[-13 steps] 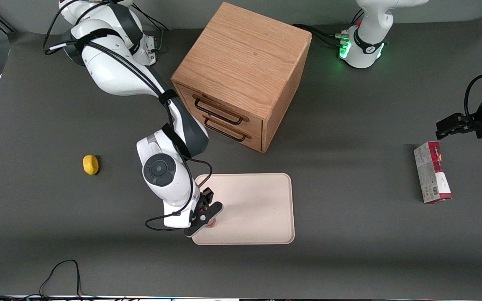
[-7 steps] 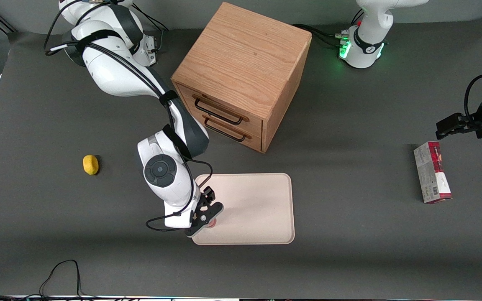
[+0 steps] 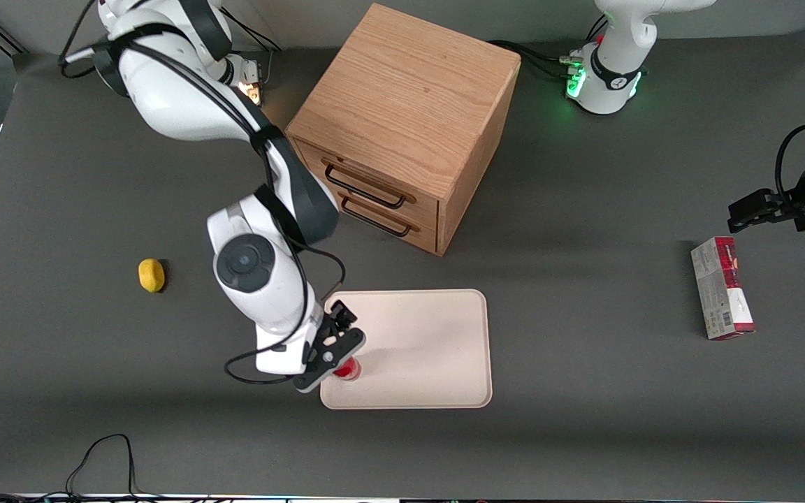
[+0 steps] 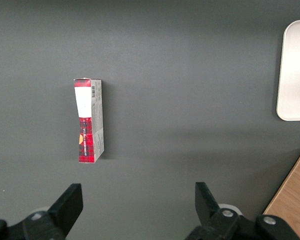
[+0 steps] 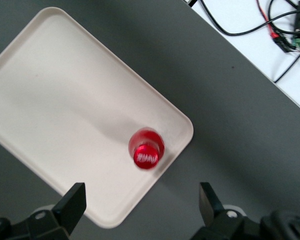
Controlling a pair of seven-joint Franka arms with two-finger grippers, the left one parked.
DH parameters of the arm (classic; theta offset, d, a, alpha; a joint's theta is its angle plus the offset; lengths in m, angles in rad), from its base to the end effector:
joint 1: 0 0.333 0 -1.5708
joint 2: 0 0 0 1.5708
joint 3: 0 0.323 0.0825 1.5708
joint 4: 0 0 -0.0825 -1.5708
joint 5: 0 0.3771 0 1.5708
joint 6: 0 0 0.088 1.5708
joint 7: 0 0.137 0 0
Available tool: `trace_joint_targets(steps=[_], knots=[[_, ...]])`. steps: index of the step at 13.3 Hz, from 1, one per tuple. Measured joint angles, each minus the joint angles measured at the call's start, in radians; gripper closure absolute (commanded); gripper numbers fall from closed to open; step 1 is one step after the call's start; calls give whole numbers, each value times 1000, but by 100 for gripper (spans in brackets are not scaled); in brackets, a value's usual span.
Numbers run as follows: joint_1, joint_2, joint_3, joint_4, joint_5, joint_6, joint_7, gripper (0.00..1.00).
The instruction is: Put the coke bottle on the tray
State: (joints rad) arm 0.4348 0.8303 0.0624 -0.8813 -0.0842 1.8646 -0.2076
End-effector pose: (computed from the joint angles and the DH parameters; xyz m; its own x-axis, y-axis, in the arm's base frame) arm 0.7045 0.3507 0.3974 0.7545 0.6407 0.1423 0.6383 -0.7668 0.0681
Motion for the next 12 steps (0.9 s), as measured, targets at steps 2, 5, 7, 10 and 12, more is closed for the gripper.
trace_joint_targets(steps=[2,5,7,10,12], knots=[[-2,-89,-16,4,0,-110,0,0],[-8,-187,-62,4,0,-281,46,0],[-22,-235,-88,-5,0,-362,70,0],[-73,-337,-117,-120,2,-364,88,0],[-153,-427,-122,-238,28,-314,89,0]])
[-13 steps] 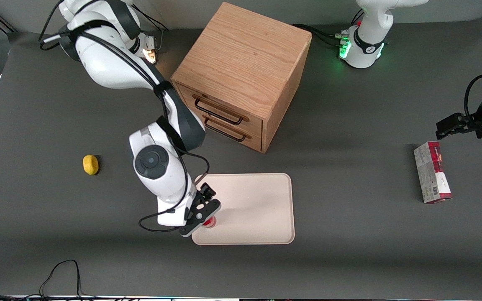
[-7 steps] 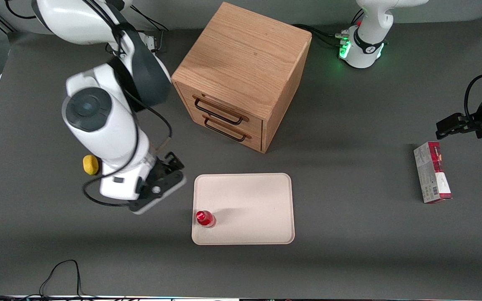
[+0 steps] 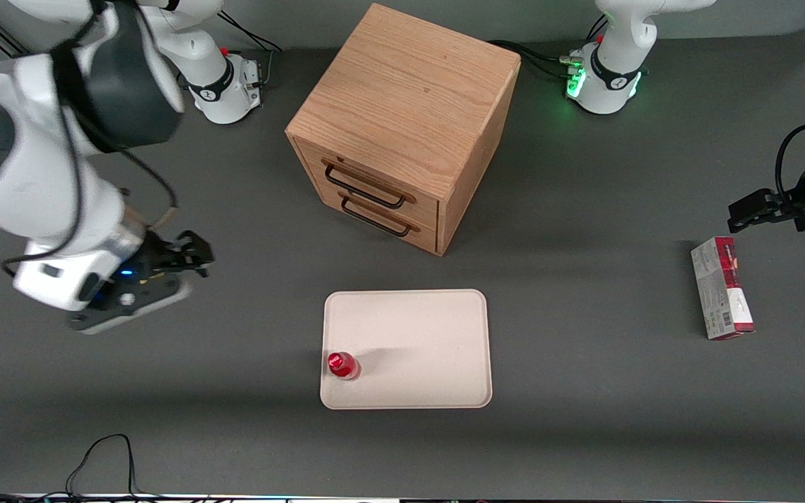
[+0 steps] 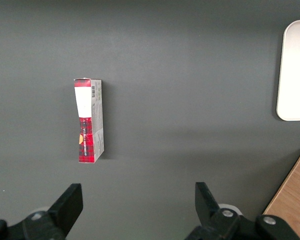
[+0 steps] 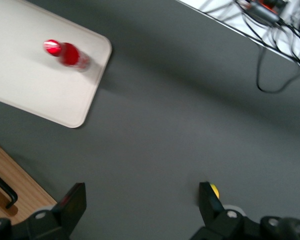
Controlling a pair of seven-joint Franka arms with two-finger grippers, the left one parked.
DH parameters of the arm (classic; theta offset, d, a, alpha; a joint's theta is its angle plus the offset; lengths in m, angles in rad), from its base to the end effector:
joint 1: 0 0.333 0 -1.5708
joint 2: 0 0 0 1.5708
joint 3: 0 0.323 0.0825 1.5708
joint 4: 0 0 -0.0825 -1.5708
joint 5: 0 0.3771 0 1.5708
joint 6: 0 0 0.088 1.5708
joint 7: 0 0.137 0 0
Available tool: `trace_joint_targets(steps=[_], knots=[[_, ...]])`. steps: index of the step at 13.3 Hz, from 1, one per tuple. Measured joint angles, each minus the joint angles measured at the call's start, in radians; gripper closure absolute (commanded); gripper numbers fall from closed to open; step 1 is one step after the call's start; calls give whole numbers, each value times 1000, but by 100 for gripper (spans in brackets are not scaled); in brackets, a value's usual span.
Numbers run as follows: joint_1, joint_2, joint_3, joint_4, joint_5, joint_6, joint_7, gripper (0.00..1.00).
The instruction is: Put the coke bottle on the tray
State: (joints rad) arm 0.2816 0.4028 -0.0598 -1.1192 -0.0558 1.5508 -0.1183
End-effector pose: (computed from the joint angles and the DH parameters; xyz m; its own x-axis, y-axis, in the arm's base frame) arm 0.6504 0.1476 0.5650 0.9412 0.3373 0.0200 0.3347 -0.9388 0.0820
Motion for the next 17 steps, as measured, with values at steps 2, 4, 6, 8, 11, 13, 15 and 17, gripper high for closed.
trace_joint_targets(steps=[2,4,6,8,11,13,15,17], knots=[[-87,-89,-2,-119,27,61,0,0],[-154,-162,-2,-224,37,111,0,0],[-194,-211,-2,-298,40,135,0,0],[-217,-243,-2,-340,40,140,0,0],[-237,-281,-2,-388,40,140,0,0],[-240,-299,-2,-413,40,140,0,0],[-241,-304,-3,-414,39,140,0,0],[-241,-308,-6,-414,39,126,0,0]])
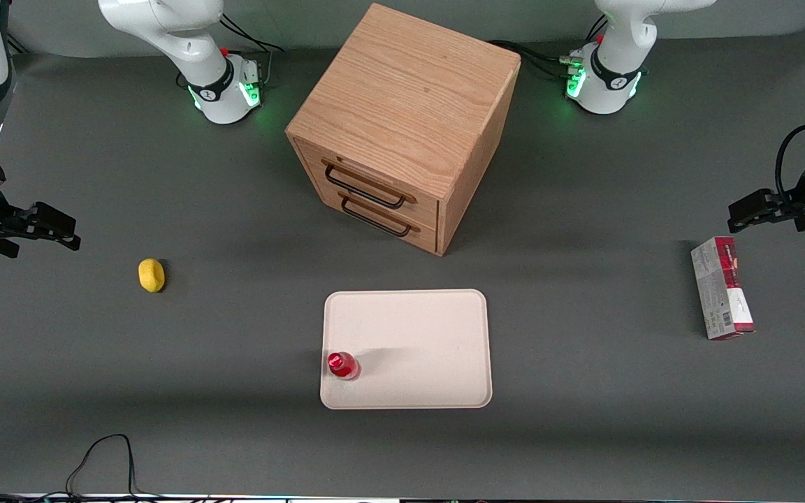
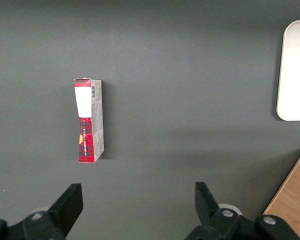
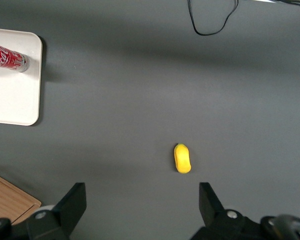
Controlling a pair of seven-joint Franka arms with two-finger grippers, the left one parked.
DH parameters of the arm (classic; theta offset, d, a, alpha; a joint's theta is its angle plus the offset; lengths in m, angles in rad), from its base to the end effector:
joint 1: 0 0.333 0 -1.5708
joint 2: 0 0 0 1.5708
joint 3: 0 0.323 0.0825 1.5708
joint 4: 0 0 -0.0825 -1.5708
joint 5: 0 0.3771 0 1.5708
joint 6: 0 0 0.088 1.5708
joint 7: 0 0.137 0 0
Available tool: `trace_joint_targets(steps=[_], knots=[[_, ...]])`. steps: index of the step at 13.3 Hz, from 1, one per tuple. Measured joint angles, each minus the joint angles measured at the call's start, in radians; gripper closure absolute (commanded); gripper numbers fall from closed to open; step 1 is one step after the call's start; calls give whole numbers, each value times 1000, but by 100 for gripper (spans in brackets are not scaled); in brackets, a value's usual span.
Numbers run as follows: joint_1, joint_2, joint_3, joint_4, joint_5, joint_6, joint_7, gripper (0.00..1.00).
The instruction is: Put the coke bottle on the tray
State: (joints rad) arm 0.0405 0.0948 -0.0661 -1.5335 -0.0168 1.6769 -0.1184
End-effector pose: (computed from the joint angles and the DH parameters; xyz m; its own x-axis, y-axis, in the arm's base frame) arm 0.5882 -0.0155 0.5750 0.9944 0.0950 0.0457 0.0938 -0.9952 0.0286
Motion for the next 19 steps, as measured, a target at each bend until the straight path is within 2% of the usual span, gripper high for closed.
trace_joint_targets(steps=[17,19], knots=[[15,-1,-25,-1,0,-13,-5,0],[15,-1,-26,-1,0,-49,-4,0]])
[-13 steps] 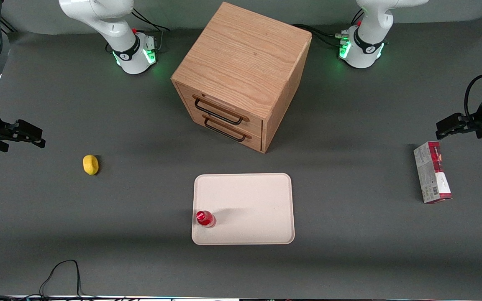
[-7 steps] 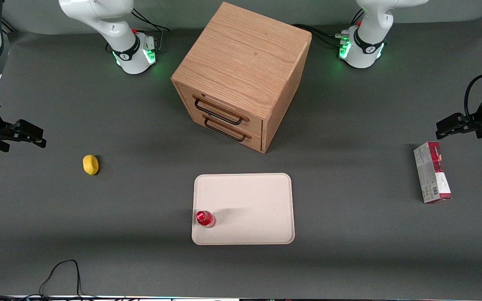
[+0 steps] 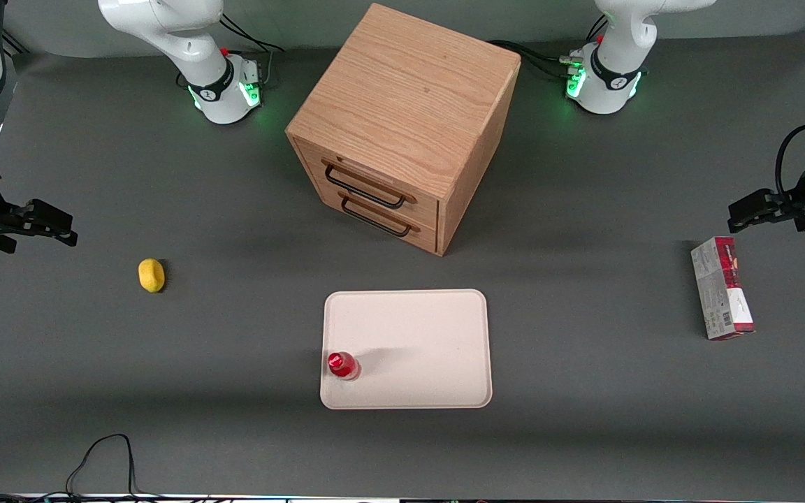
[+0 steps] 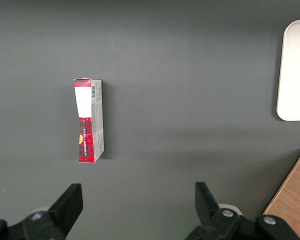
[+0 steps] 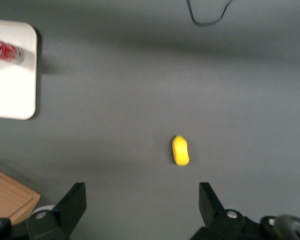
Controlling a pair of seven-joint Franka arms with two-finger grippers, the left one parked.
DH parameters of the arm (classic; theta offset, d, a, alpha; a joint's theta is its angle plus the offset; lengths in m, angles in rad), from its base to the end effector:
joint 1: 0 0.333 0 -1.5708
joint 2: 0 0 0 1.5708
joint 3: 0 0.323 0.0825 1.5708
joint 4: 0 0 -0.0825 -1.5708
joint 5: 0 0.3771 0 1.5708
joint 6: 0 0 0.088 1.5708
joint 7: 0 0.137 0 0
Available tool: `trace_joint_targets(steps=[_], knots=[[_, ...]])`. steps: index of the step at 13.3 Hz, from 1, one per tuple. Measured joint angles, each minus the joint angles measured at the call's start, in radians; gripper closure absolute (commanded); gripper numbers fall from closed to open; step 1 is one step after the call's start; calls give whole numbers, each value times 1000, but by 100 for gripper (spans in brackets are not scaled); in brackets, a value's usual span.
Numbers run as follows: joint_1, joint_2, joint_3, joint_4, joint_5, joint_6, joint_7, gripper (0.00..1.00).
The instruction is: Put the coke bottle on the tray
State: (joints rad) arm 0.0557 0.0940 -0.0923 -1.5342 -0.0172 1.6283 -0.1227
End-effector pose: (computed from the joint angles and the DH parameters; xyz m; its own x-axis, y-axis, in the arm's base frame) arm 0.5812 -0.0213 0.5708 0.9962 0.0873 -0.0027 0.0874 -0.9958 0.0257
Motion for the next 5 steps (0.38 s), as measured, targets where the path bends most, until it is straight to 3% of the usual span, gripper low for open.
trace_joint_targets(steps=[5], knots=[[0,0,-5,0,0,-21,15,0]])
